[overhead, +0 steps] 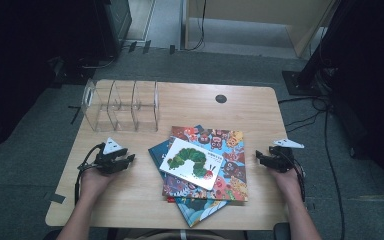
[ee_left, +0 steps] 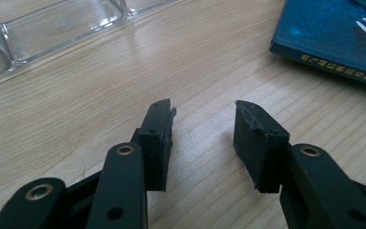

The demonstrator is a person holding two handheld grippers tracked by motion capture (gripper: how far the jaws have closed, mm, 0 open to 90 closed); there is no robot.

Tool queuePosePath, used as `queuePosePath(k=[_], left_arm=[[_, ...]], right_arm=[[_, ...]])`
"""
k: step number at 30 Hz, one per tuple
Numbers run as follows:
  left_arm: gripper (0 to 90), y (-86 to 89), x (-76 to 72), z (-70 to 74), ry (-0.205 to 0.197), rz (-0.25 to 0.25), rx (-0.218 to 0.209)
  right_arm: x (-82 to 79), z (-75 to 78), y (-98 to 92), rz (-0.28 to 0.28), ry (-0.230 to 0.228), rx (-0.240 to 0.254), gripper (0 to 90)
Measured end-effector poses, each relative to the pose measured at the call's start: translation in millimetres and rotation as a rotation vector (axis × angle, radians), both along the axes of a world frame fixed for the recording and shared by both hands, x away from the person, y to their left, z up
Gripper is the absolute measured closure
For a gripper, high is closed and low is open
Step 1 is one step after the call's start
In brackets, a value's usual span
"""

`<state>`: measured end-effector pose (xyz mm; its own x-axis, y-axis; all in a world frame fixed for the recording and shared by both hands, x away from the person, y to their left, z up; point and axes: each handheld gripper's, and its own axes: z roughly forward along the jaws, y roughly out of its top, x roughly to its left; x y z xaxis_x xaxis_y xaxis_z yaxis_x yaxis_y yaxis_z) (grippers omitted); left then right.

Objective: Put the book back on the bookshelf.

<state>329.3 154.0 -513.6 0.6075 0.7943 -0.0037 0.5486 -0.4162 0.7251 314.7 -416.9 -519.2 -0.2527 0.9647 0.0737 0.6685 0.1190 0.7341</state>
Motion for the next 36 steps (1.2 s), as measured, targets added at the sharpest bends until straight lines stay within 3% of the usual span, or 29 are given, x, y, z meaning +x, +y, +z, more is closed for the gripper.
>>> queuePosePath(k=[4,8,13,14,15,17,18,23,26,29,33,36], left_arm=[[60.6,-1.5,2.0,3.6,0.033,-0.012,0.01],[65.3,-2.6,3.2,6.5,0.077,-0.02,-0.019],[72.1,-5.6,2.2,15.2,0.075,-0.019,-0.041],[75.4,-9.1,3.6,20.4,0.131,0.003,-0.043],[75.8,-11.6,3.5,22.8,0.136,-0.011,-0.047],[79.3,-14.5,2.5,25.1,0.128,-0.024,-0.053],[79.7,-21.7,0.8,29.7,0.112,-0.067,-0.071],[83.9,-30.6,-0.1,33.7,0.124,-0.099,-0.094],[88.2,-38.9,0.3,37.0,0.119,-0.138,-0.041],[89.7,-43.5,2.6,37.4,0.136,-0.156,-0.071],[90.0,-50.1,5.3,38.1,0.139,-0.188,-0.078],[90.0,-56.4,7.7,38.7,0.145,-0.215,-0.083]], right_arm=[[-0.9,2.9,0.9,0.003,0.001,0.009,37.2],[-1.9,5.5,1.6,0.012,0.024,0.044,37.8],[-4.4,12.3,6.8,0.031,0.018,0.056,43.7],[-5.8,16.1,9.6,0.046,0.016,0.073,49.3],[-6.4,17.6,10.9,0.053,0.015,0.085,51.5],[-6.9,19.3,12.0,0.057,0.022,0.099,54.5],[-7.8,22.2,15.3,0.066,0.028,0.114,58.6],[-12.4,28.4,26.9,0.103,0.008,0.094,67.4],[-15.2,31.4,41.0,0.132,0.007,0.106,71.7],[-16.0,31.3,49.3,0.156,0.023,0.117,73.6],[-20.6,32.1,58.6,0.185,0.021,0.113,79.3],[-25.3,34.2,63.6,0.187,0.018,0.144,83.9]])
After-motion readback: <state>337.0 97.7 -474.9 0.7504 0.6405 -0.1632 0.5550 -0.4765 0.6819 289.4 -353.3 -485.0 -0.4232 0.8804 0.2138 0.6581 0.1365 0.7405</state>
